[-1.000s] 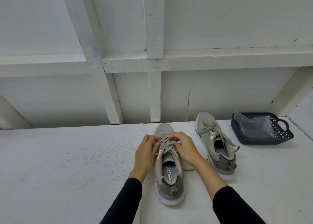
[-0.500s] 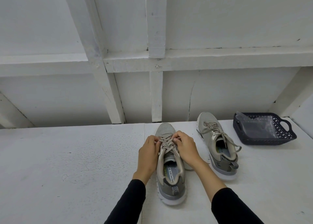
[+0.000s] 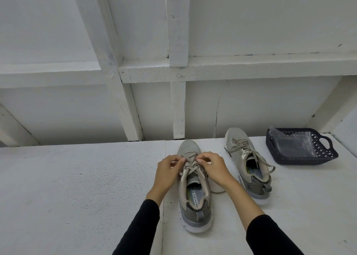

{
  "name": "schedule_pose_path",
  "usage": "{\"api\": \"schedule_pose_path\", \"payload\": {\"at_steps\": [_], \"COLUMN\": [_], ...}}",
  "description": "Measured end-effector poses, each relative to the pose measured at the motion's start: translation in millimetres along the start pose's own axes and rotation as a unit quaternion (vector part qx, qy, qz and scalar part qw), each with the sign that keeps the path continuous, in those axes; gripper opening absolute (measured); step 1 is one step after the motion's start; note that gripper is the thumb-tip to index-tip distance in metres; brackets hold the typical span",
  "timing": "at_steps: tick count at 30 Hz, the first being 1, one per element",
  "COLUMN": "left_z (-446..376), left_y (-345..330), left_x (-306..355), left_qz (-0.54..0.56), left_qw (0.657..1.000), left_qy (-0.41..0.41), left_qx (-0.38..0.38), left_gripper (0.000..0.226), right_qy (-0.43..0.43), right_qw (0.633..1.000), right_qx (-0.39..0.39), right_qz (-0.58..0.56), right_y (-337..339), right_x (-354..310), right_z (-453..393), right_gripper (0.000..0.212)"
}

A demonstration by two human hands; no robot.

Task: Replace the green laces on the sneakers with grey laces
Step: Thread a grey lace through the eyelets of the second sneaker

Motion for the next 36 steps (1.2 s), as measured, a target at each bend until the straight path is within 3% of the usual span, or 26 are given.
{"api": "schedule_pose_path", "payload": {"at_steps": [5,12,19,28,36], "left_z": [0,11,22,17,24], "left_y": [9,1,-3,0,-5], "left_x": [-4,7,7,10,1], "left_qz": [0.008,-0.004,-0.094,-0.063,-0.121], "left_qw": [0.998,0.997,0.989,0.993,0.985], "left_qy": [-0.01,-0.06,-0.112,-0.088,-0.121], "left_qx": [-0.057,-0.039,0.001,-0.039,0.029], "left_gripper": [0.01,0.012,0.005,0.016,0.008], "right_qy": [0.023,0.061,0.131,0.08,0.044], "right_qw": [0.999,0.998,0.987,0.997,0.992], "right_qx": [-0.012,0.0,0.079,0.015,0.072], "right_qz": [-0.029,0.002,0.044,-0.016,-0.093], "right_y": [1,-2,-5,-2,5], "right_x": [2,-3,-4,3,-1], "right_z": [5,10,25,17,16], "right_gripper": [0.016,0.024,0.02,0.023,0.019]}}
Point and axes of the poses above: each hand's wrist, its own z-axis away from the middle knuckle, its own y-axis out of the back of the hand, x = y × z, the point moved 3 cm from there along -z, towards the middle knuckle, and after that the axes turned 11 degrees about z, right-handed, at the moved point
